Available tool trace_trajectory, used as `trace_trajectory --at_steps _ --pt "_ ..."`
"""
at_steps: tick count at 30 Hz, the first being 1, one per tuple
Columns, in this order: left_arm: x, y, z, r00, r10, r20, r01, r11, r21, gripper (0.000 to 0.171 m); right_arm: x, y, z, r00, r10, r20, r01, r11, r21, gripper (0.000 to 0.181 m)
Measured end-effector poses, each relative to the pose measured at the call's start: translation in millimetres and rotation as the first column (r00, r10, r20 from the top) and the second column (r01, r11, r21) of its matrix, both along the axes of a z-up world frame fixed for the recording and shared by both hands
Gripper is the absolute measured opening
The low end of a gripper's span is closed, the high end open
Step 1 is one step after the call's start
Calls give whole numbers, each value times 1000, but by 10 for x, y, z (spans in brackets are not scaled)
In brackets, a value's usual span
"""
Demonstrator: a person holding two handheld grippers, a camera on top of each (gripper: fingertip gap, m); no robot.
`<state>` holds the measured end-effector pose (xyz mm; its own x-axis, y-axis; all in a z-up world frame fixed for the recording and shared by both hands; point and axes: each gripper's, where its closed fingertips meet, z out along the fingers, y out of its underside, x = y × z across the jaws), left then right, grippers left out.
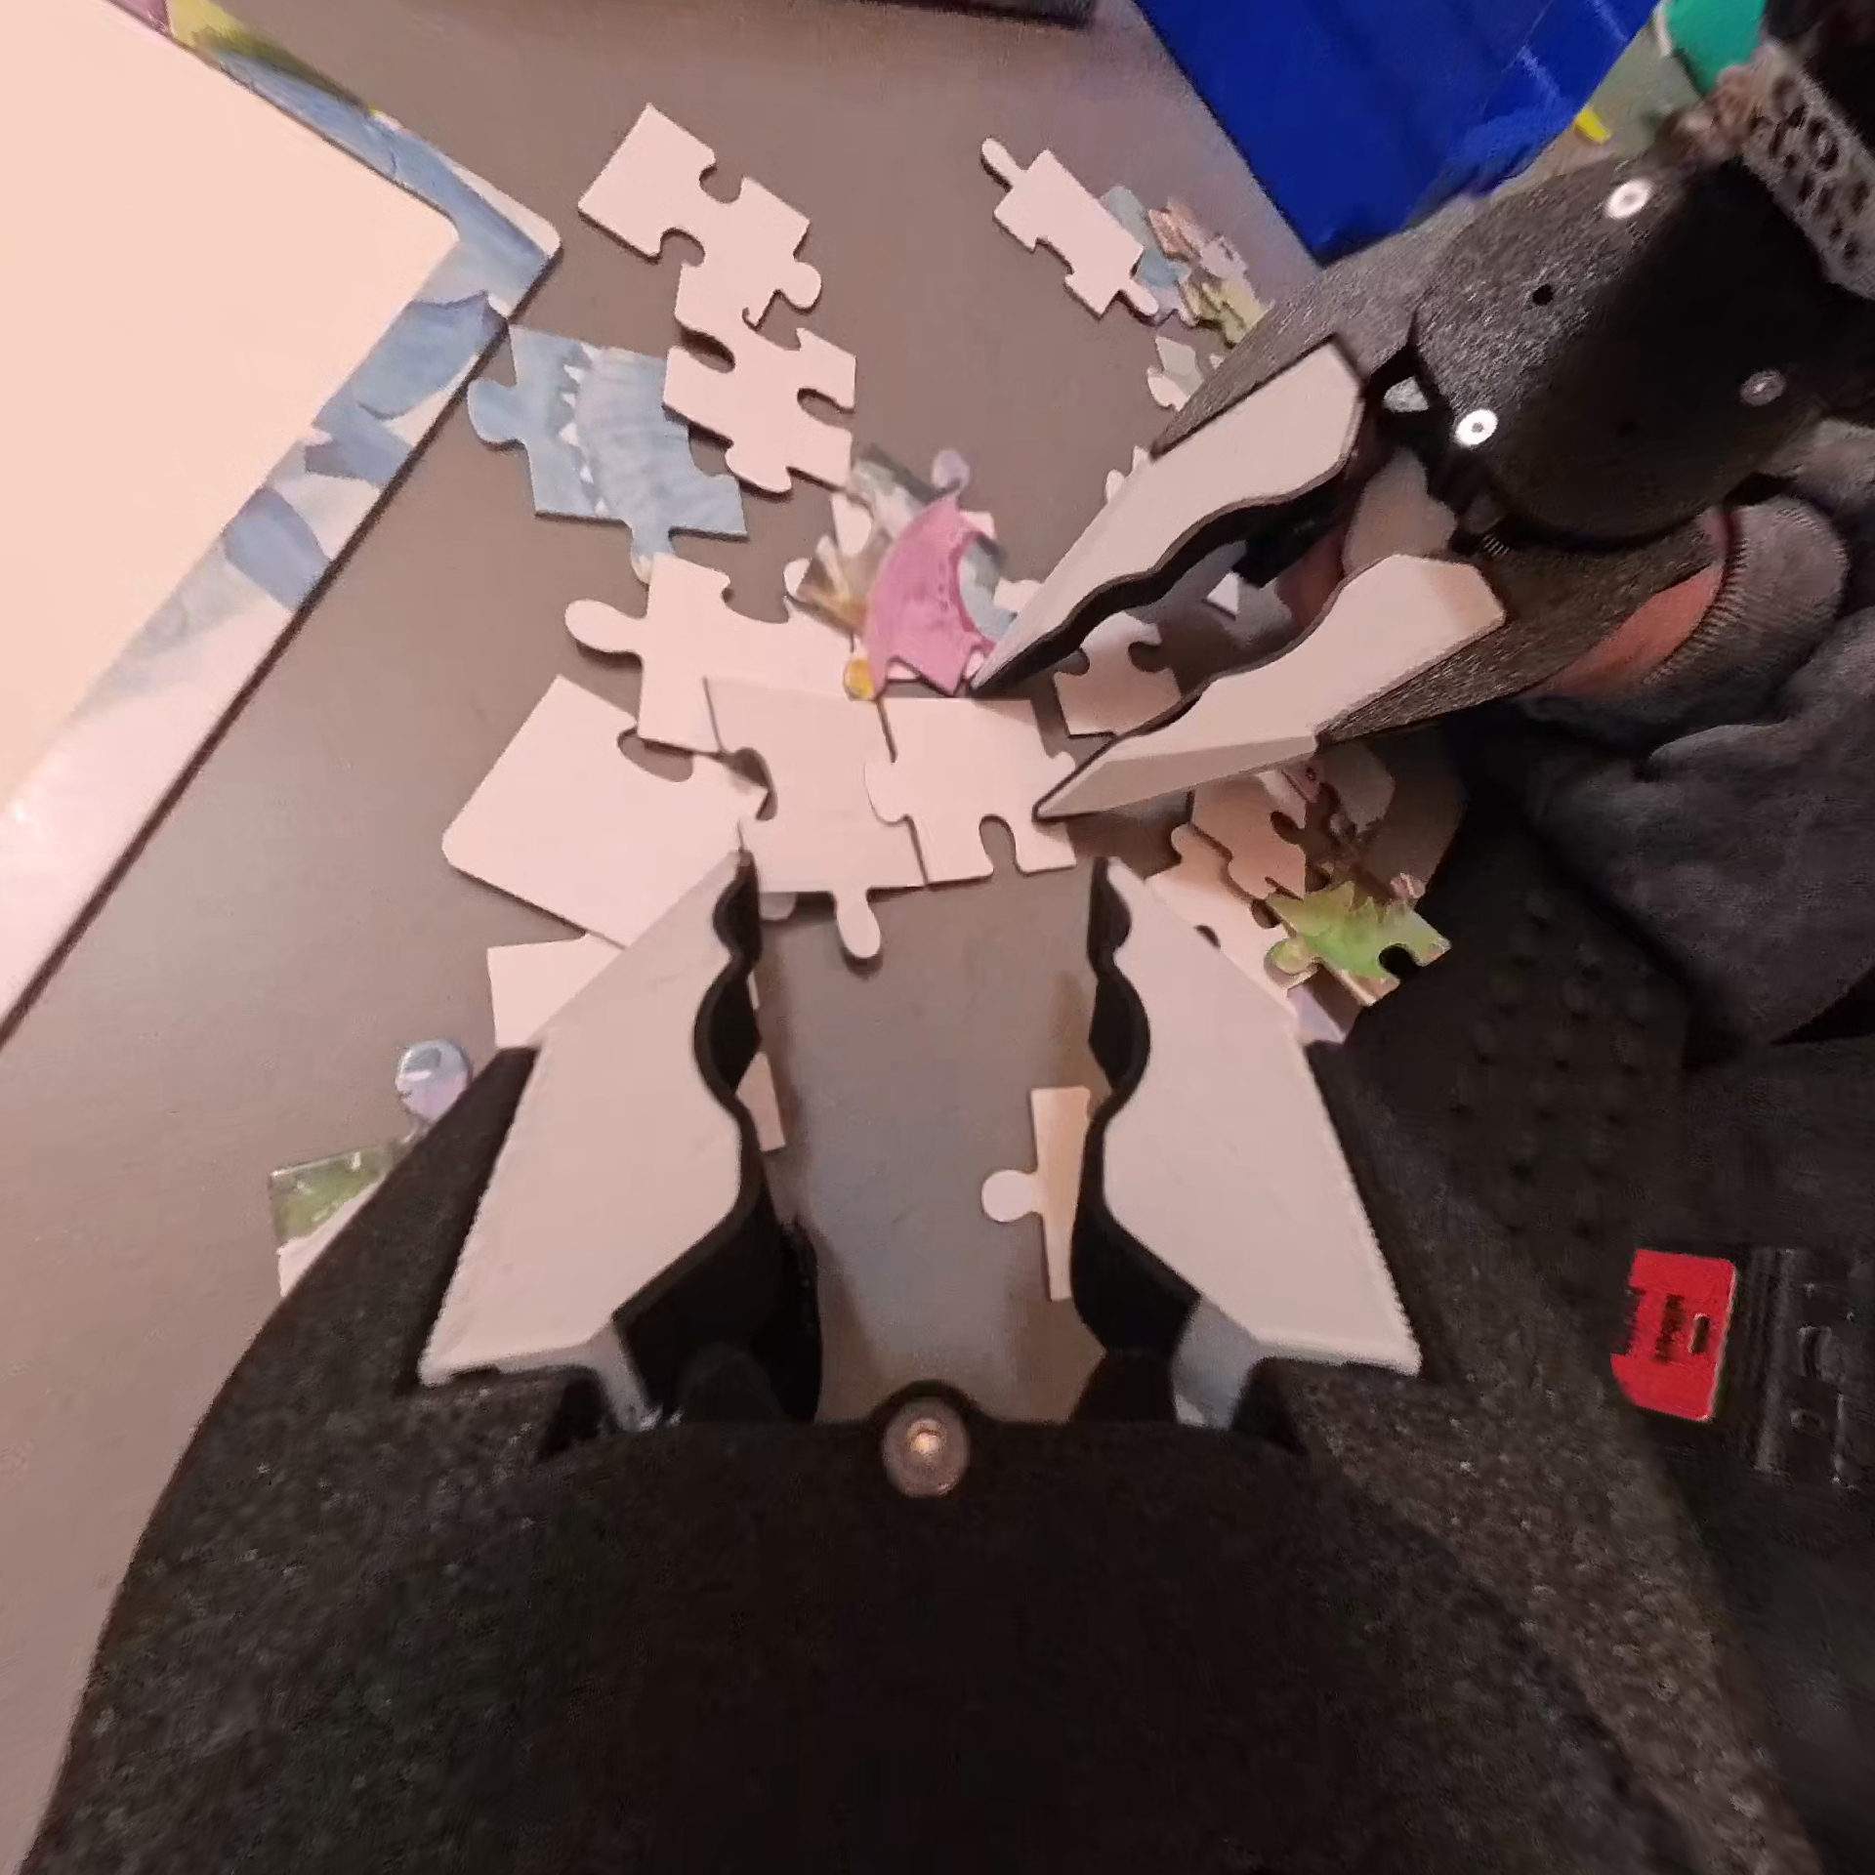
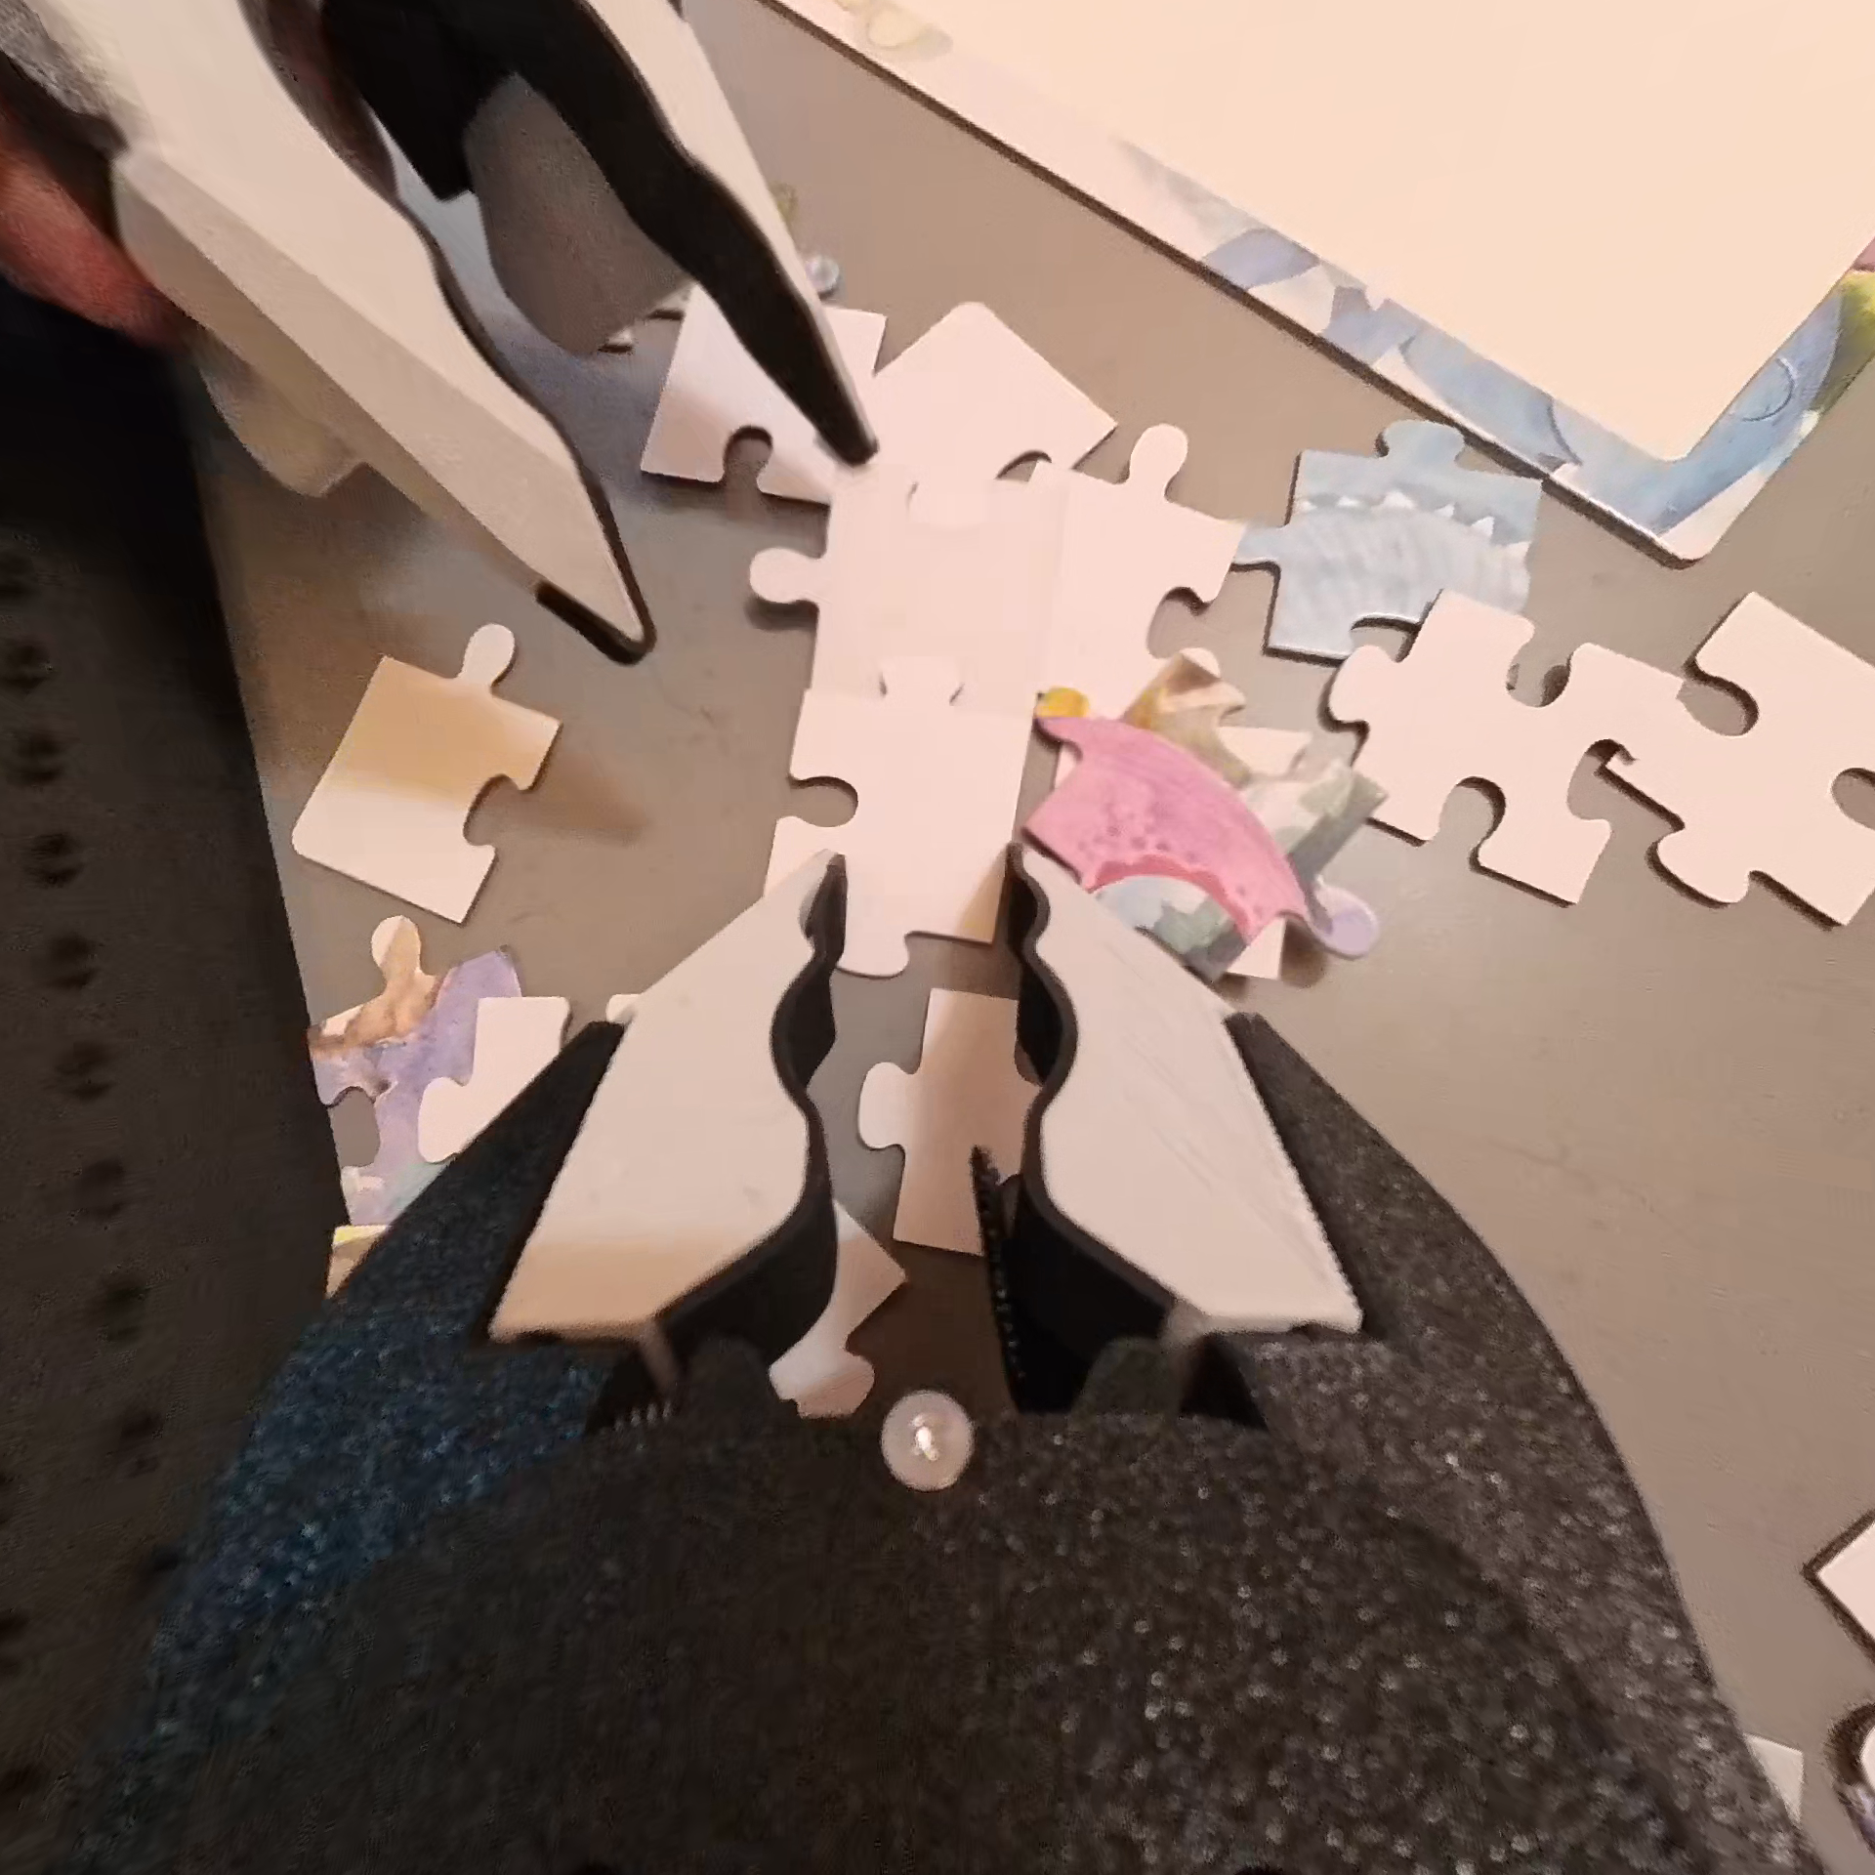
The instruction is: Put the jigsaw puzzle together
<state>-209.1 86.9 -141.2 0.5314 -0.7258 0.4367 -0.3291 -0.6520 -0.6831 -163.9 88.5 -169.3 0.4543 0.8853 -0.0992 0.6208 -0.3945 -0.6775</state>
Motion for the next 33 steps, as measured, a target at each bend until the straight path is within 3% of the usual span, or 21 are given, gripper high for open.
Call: trace_trajectory --at_steps 1,2,3,4,7,10,11,14,17,20,24,25,27,28,30,31,33 --pt "25 9 76 1000 -2 28 1 1000 15 64 -3 1 1 1000 -2 -6 2 1000 -3 31" --pt "66 3 189 997 -13 75 11 1000 30 56 -9 -3 4 1000 -3 -15 3 1000 -13 31" --pt "154 -69 356 985 -57 166 53 998 25 37 -20 -20 -4 1000 0 -21 0 999 -32 29" --pt "253 -143 478 967 -87 241 89 996 4 35 -36 -10 -5 1000 -1 -26 1 1000 -22 26" --pt "341 -231 361 975 -144 169 142 990 23 40 -24 6 1 1000 2 -8 -2 1000 2 25" --pt "199 -285 423 969 -132 208 135 991 0 38 126 -89 79 1000 -5 -25 3 998 -64 30" --pt "102 -313 382 978 -129 164 130 992 5 40 234 -148 143 1000 0 -31 -2 998 -58 35" --pt "-291 -403 100 986 -117 -118 130 985 110 77 605 -507 272 997 43 -58 -47 996 -77 64" --pt "-631 -365 -141 964 -40 -264 73 990 120 114 716 -817 172 995 74 -68 -82 989 -123 92" --pt "-625 -360 -251 953 -40 -299 78 990 117 125 619 -780 48 997 74 2 -74 997 23 88" --pt "-418 -366 -371 899 -51 -434 139 975 173 136 344 -610 -13 999 42 19 -43 997 58 87" --pt "-308 -390 -371 896 -61 -440 154 972 178 134 285 -545 7 1000 26 9 -27 998 55 73" --pt "-89 -408 -343 903 -62 -425 158 968 194 119 189 -407 44 1000 12 2 -12 998 67 18" --pt "11 -419 -322 907 -68 -416 164 966 201 106 155 -302 49 1000 0 5 -1 995 104 2" --pt "185 -380 -283 916 -61 -396 160 961 224 68 179 -130 82 999 -34 26 30 991 131 0" --pt "242 -331 -277 920 -42 -389 140 964 227 59 230 -47 170 998 -62 15 59 988 146 0" --pt "361 -250 -225 939 -29 -342 113 968 225 16 430 100 464 989 -135 -58 143 970 195 0"
